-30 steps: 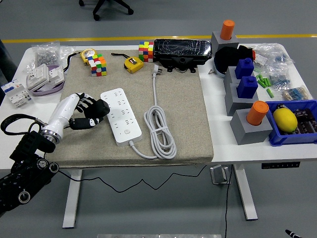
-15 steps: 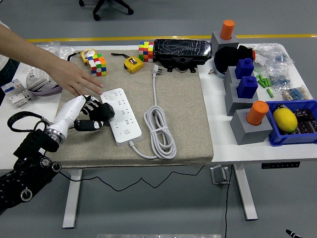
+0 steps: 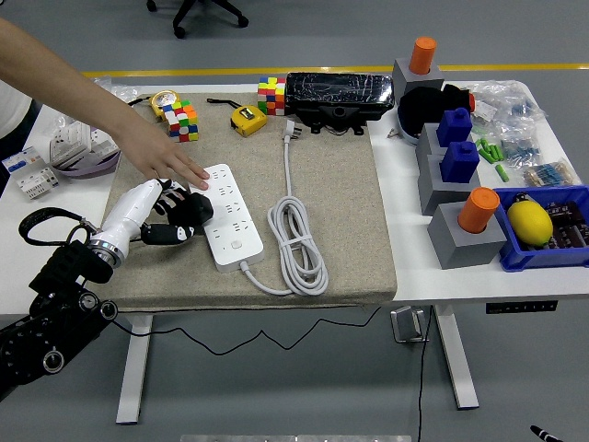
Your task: Put the plug near the board,insert it into the board,press the button,pull the plug out
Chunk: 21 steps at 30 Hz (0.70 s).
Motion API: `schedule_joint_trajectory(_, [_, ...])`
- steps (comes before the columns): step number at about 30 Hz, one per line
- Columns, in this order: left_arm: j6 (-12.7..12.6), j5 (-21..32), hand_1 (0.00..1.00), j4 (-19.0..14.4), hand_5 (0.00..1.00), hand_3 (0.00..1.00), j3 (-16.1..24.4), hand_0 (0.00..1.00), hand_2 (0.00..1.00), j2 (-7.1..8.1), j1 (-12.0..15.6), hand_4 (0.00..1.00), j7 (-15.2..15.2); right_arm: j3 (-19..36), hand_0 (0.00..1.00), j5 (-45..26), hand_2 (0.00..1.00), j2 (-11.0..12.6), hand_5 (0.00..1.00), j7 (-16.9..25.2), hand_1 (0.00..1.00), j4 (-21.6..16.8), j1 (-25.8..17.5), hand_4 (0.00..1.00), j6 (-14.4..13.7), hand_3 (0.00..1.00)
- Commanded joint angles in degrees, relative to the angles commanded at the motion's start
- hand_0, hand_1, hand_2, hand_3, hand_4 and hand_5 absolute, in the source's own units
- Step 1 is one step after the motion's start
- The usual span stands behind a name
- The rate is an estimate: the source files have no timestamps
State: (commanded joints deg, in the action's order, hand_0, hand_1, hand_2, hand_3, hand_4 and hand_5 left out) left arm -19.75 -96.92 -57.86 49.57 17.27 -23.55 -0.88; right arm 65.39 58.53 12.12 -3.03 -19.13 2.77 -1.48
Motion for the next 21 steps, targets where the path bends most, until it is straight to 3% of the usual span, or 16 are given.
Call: schedule_joint_trajectory(21, [-0.2,-0.6,0.441,0.0,0.002,0.542,-0.6,0.436,0.475,-0.1,-0.4,0.714,0.4,0.0,0.65,0.0,0.646,0.0,0.559,0.0,0.647,-0.1,0.1,0.99,0.0,0.568])
